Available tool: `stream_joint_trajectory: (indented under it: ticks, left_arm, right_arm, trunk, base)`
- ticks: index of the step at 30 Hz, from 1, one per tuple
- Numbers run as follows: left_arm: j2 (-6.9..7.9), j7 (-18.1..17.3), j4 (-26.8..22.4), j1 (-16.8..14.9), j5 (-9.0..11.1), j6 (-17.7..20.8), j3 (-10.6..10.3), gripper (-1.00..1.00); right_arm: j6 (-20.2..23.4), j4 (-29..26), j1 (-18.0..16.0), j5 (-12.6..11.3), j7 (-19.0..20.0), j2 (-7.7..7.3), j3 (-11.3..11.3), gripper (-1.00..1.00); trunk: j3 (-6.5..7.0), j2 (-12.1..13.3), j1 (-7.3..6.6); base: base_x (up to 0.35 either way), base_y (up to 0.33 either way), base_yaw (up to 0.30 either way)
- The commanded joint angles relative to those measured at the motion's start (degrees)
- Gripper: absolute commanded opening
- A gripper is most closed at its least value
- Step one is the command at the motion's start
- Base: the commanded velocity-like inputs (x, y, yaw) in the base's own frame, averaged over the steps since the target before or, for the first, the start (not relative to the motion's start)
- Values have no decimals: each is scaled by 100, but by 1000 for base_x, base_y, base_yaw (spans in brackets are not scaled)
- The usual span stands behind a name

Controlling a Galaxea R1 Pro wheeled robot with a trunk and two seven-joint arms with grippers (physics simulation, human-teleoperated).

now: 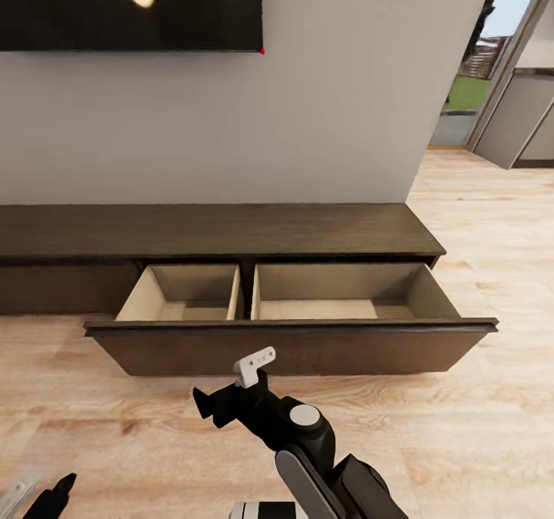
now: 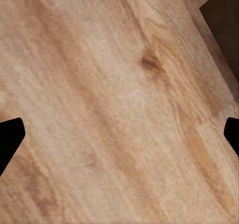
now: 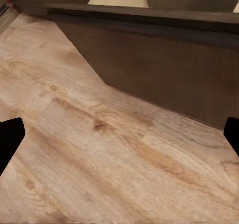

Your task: Place each of the two pumpkins and all three candles from the living room inside a cabinet in the living room (use any cabinet), then make sure every cabinet is closed, and position the cauldron so it is next to a table in the living room.

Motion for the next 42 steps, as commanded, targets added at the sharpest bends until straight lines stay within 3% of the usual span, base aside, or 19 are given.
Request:
stream_joint_trajectory:
  ticks: [1,5,11,32,37,42]
  left_arm:
    - [-1,1,-14,3,-4,-2,-3,100]
    - [-2,-1,-49,11,-21,-7,-27,100]
    - [-5,3,-63,14,-40,-10,-57,100]
    - [-12,21,-66,15,-45,-19,-58,100]
    - [-17,28,-66,15,-49,-19,-45,100]
    - [-24,29,-66,15,-52,-19,-25,100]
  right_arm:
    - [90,0,-3,-2,-6,4,-2,100]
    - [575,0,-19,-3,-23,69,-8,100]
    - [901,26,-54,6,-18,122,-3,100]
    - [967,128,-183,1,-68,147,27,100]
    - [942,548,-268,-2,-322,263,27,100]
    - [901,1185,-575,-26,-510,263,33,100]
  trunk:
    - [23,2,-2]
    - [112,7,-13]
    - [245,15,-28]
    - [710,43,-82]
    - [821,50,-95]
    - [931,56,-108]
  base:
    - [0,0,294]
    - [0,0,294]
    - [0,0,294]
    - [0,0,294]
    - [0,0,294]
    - [0,0,294]
